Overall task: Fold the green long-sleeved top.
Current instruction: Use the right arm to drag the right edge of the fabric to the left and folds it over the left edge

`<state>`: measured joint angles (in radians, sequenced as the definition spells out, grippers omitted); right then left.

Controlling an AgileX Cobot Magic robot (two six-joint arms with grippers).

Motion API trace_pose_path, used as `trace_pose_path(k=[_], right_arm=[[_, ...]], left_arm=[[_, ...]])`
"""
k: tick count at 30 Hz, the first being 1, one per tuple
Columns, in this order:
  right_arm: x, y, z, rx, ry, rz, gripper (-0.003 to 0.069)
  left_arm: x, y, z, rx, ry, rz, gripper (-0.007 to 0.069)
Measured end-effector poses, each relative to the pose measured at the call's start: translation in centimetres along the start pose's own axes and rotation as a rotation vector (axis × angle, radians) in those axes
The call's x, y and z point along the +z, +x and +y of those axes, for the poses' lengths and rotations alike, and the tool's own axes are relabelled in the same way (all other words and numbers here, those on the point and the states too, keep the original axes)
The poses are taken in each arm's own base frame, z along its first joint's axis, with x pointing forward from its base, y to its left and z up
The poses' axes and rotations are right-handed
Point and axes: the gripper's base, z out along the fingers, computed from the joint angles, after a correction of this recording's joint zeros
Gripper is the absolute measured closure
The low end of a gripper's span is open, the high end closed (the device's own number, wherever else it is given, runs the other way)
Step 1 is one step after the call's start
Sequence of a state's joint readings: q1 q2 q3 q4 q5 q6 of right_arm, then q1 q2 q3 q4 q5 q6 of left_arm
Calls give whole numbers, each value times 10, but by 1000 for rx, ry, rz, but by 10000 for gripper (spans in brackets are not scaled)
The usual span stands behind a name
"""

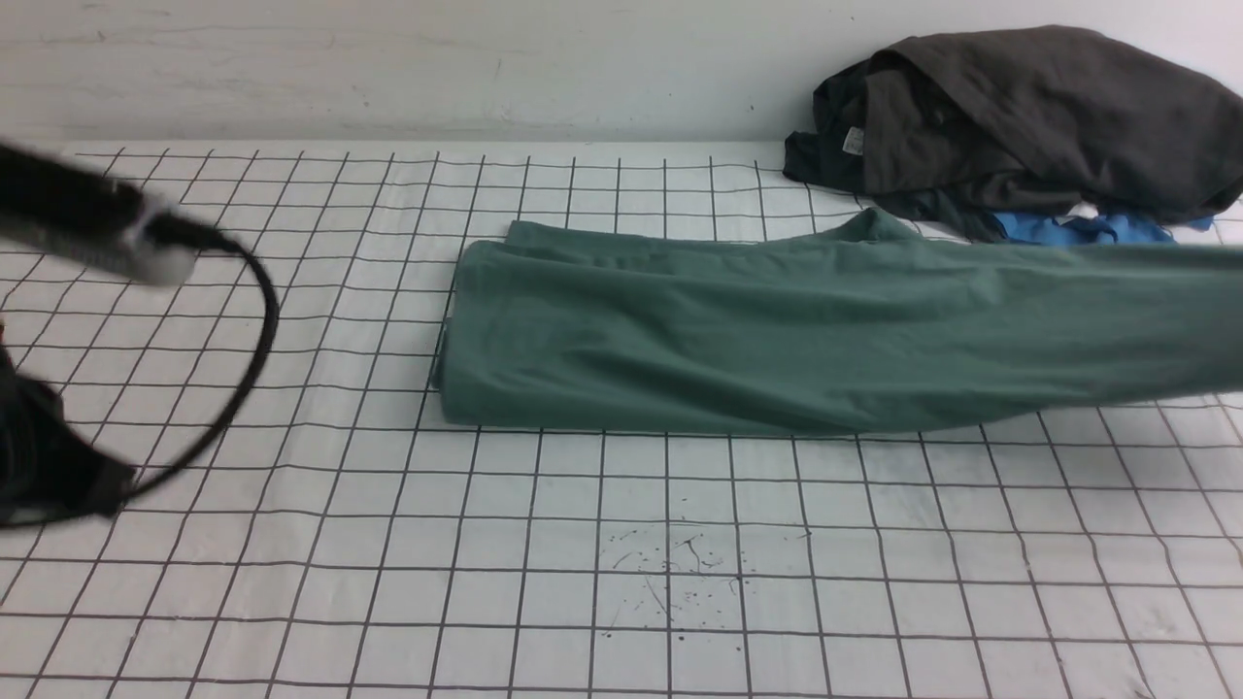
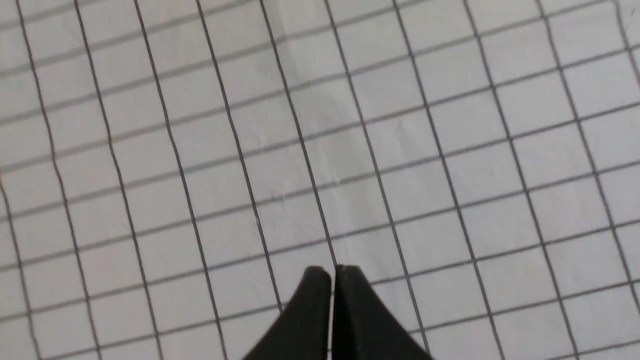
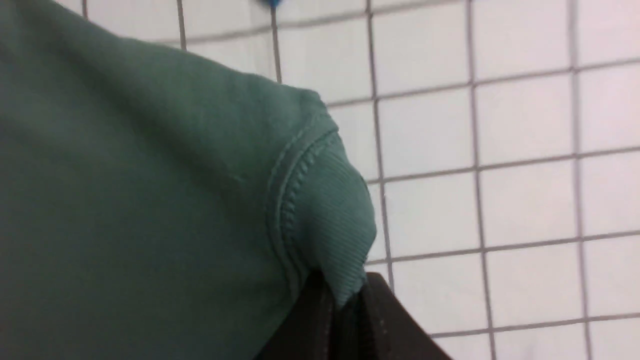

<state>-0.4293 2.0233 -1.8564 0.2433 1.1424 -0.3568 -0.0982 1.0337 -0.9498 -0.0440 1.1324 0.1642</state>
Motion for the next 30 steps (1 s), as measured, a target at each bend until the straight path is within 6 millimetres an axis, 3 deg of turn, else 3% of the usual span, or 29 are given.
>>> trace_pose_path(k=[2, 3, 6, 7, 8, 9, 12, 13, 14, 15, 16, 18, 23, 26, 30], right_arm=[[-26, -16, 13, 3, -20, -67, 631], [-40, -25, 31, 4, -70, -100, 631], [-56, -40, 73, -17, -190, -163, 631], [-60, -45, 127, -74, -322, -179, 631], [-60, -45, 133, -81, -337, -179, 631], [-58, -42, 177, -129, -438, -161, 631], [-50, -27, 254, -240, -569, -107, 631], [-42, -17, 292, -288, -619, -88, 631], [-40, -17, 292, -287, -619, -84, 631], [-33, -9, 317, -317, -645, -76, 631], [-20, 5, 356, -358, -679, -75, 631], [-2, 21, 392, -382, -708, -78, 631], [34, 49, 448, -384, -741, -121, 626], [46, 59, 462, -384, -747, -139, 587], [48, 58, 467, -376, -764, -185, 440]], left_arm=[[21, 23, -2, -28, 0, 22, 631], [30, 32, -3, -39, -2, 10, 631], [52, 45, -4, -52, -7, -6, 631], [63, 50, -5, -68, -6, -40, 631], [64, 50, -5, -73, -3, -40, 631], [65, 49, -6, -90, 10, -67, 631], [64, 45, -7, -109, 25, -99, 631], [64, 44, -8, -116, 31, -106, 631], [64, 44, -8, -117, 32, -107, 631], [64, 44, -8, -121, 36, -110, 631], [64, 44, -8, -126, 41, -110, 631], [64, 44, -9, -128, 43, -109, 631], [64, 44, -9, -128, 43, -109, 631], [64, 44, -9, -129, 44, -110, 631], [64, 44, -9, -132, 47, -110, 631]])
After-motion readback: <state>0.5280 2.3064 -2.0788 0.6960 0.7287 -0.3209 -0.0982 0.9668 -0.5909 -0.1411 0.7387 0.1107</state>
